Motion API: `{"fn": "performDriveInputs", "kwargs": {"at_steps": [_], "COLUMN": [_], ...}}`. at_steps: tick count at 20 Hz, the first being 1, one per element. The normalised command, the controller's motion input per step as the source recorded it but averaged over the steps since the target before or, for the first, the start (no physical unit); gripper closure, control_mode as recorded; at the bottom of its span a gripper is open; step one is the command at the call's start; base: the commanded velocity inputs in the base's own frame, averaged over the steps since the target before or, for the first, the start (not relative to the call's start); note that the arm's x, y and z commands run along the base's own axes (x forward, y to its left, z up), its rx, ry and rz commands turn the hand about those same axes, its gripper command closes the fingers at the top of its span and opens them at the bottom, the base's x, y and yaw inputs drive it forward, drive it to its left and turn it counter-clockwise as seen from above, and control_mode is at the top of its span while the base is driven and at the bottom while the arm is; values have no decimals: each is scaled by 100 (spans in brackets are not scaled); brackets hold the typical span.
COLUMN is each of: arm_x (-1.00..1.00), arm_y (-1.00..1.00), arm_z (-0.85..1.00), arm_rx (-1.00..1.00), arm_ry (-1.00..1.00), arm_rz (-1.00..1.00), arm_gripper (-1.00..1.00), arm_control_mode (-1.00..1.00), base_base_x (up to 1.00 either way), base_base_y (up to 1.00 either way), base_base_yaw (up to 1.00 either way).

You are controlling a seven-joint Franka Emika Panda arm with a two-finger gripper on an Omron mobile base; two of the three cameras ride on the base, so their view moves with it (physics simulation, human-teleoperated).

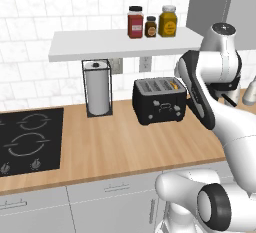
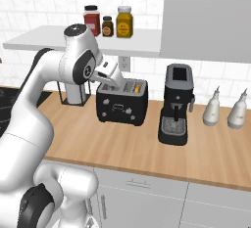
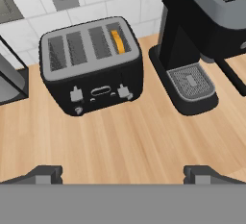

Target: Start the toaster. Once the lever pops up, take the bread to the plate on the dining counter.

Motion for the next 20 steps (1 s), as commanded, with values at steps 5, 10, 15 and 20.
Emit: {"fn": "performDriveInputs", "kwargs": {"at_steps": [5, 10, 15, 20], "arm_x": [0, 0, 0, 0], "arm_y": [0, 0, 0, 0], "arm_z": [0, 0, 0, 0], "arm_rx": [0, 0, 0, 0], "arm_ry": [0, 0, 0, 0], "arm_rz": [0, 0, 0, 0], "arm_gripper": [-100, -100, -100, -100], "arm_control_mode": [-100, -100, -100, -100], "base_base_x": [0, 0, 0, 0], "base_base_y": [0, 0, 0, 0], "base_base_yaw": [0, 0, 0, 0]}}
